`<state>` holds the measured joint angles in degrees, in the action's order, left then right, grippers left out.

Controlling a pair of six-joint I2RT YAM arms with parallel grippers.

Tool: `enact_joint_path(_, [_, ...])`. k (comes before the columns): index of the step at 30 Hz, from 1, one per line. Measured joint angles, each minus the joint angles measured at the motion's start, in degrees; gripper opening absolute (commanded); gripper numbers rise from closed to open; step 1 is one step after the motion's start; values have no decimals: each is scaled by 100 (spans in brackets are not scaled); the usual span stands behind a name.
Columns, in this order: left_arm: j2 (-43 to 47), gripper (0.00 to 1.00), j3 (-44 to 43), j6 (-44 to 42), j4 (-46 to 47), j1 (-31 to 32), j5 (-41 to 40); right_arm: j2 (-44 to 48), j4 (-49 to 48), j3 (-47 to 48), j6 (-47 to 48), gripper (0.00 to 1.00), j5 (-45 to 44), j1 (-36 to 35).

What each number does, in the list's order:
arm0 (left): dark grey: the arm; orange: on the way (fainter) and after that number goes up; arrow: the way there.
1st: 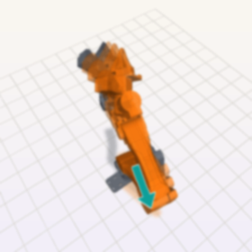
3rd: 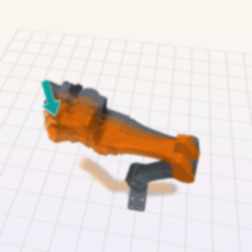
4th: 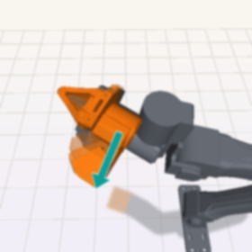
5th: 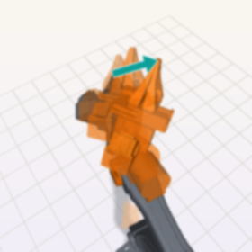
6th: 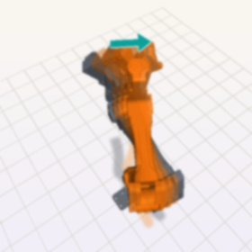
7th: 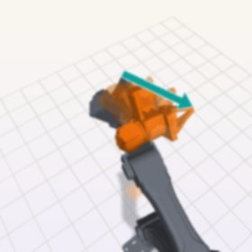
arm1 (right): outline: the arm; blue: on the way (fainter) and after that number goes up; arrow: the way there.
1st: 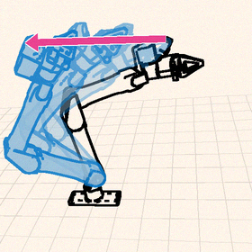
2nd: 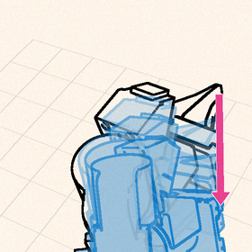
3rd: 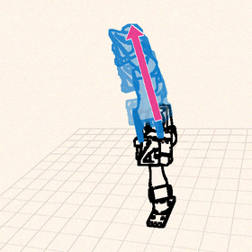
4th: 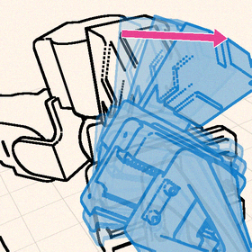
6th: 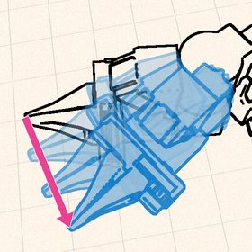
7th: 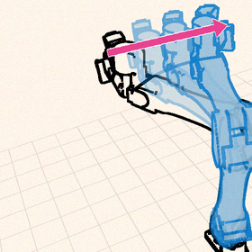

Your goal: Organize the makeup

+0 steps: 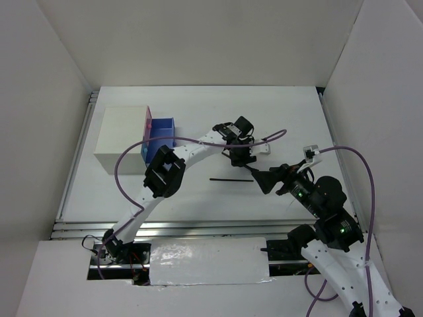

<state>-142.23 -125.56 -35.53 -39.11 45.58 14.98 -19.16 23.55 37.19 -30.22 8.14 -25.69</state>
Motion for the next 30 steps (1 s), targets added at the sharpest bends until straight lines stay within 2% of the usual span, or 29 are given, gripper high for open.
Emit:
enact_joint_path(14, [-225,27,-306,472,103,-116,46,103,20,0,11,99,-87,0])
enact_joint_path(17, [-223,14,-240,645,254,-258,146,170,28,0,11,99,-116,0])
enact_joint_path(18, [-216,4,-199,719,354,-321,216,188,28,0,11,99,-131,0])
enact_joint_path(19, [-188,0,-96,791,529,-393,254,208,28,0,11,99,-136,0])
enact_joint_path(23, [2,0,343,1145,1058,-627,258,225,31,0,9,99,-149,0])
enact_joint_path(30, [533,0,1191,2149,1718,-1014,-334,225,26,0,9,99,-149,0])
